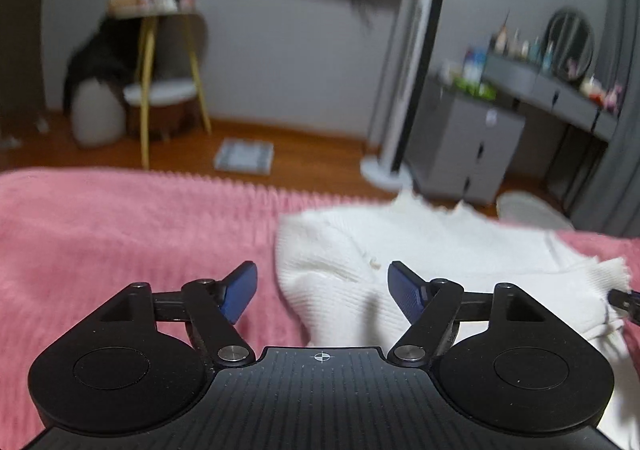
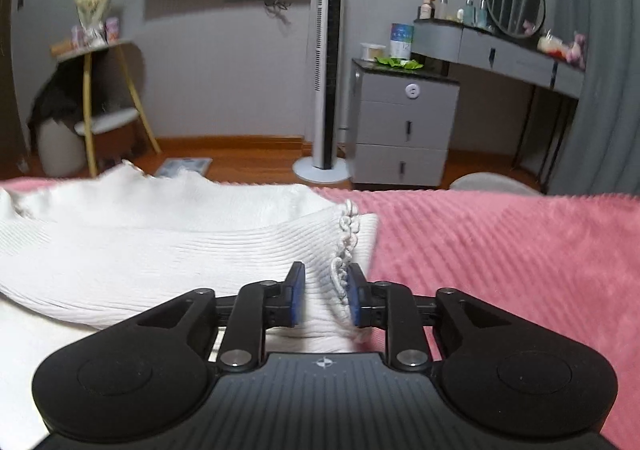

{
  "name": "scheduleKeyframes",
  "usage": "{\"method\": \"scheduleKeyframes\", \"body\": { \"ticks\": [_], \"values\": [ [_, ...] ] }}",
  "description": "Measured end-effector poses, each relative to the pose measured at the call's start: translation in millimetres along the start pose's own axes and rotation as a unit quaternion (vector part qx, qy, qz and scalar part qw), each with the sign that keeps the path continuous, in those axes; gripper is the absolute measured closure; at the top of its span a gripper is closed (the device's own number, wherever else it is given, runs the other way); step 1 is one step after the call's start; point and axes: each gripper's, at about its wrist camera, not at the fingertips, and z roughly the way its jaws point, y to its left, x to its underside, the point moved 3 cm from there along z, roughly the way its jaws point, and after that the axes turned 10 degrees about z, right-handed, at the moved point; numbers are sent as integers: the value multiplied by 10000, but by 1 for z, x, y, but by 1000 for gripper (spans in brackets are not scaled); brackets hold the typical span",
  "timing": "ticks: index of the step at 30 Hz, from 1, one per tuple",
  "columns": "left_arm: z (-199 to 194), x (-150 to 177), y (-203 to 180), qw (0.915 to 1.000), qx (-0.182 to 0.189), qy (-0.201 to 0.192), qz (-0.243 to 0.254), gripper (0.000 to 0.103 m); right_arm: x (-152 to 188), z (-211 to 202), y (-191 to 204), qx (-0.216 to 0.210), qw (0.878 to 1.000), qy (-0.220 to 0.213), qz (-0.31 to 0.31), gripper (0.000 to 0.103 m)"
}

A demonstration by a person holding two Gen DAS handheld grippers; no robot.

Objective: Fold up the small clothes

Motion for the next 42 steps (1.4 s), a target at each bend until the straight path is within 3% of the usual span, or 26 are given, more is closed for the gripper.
{"method": "scheduleKeyframes", "body": {
  "ticks": [2,5,6,7,8,10,12,15,17,19,23,25,29,32,35,36,39,42],
  "values": [
    [21,-5,1,9996,127,188,-182,27,2,1,0,-171,9998,99,52,81],
    [43,-6,-3,9986,175,449,-214,46,2,8,-1,-327,9992,238,47,81],
    [50,-6,-6,9986,99,499,-114,56,1,11,-1,-317,9991,271,37,84],
    [55,-6,-9,9986,-4,522,-10,75,1,13,0,-312,9991,300,19,93],
    [58,-7,-11,9986,-86,522,82,81,1,16,1,-318,9989,340,-23,95],
    [53,-10,-16,9992,-283,232,156,85,1,17,2,-179,9994,231,-207,96],
    [48,-13,-18,9985,-508,-136,173,87,-2,11,3,57,9992,-144,-359,96],
    [54,-12,-17,9946,-1009,-220,122,88,-6,18,-2,99,9995,-175,-242,96],
    [63,-7,-16,9939,-1092,46,178,78,-3,30,-3,277,9991,-117,-312,96],
    [63,1,-12,9920,-1235,240,114,59,-1,43,-8,505,9982,184,-250,84],
    [41,10,-4,9954,-947,140,12,51,-6,16,-19,310,9994,-31,128,81],
    [31,13,-2,9969,-766,151,-104,40,-1,1,-21,137,9998,-41,164,81],
    [25,24,-4,9985,-495,229,8,39,24,-35,-22,-213,9979,226,561,81],
    [40,33,-10,9917,-912,729,540,39,52,-63,-26,-355,9955,472,745,77],
    [17,29,-16,9905,-1124,546,565,41,70,-88,-29,-302,9955,622,652,73],
    [6,30,-17,9913,-1084,503,553,40,73,-96,-31,-293,9951,662,681,69],
    [-30,46,-18,9970,-564,389,358,22,81,-117,-44,-274,9920,847,892,56],
    [-63,75,-18,9977,-270,538,311,20,91,-134,-57,-251,9877,1052,1127,56]
  ]
}}
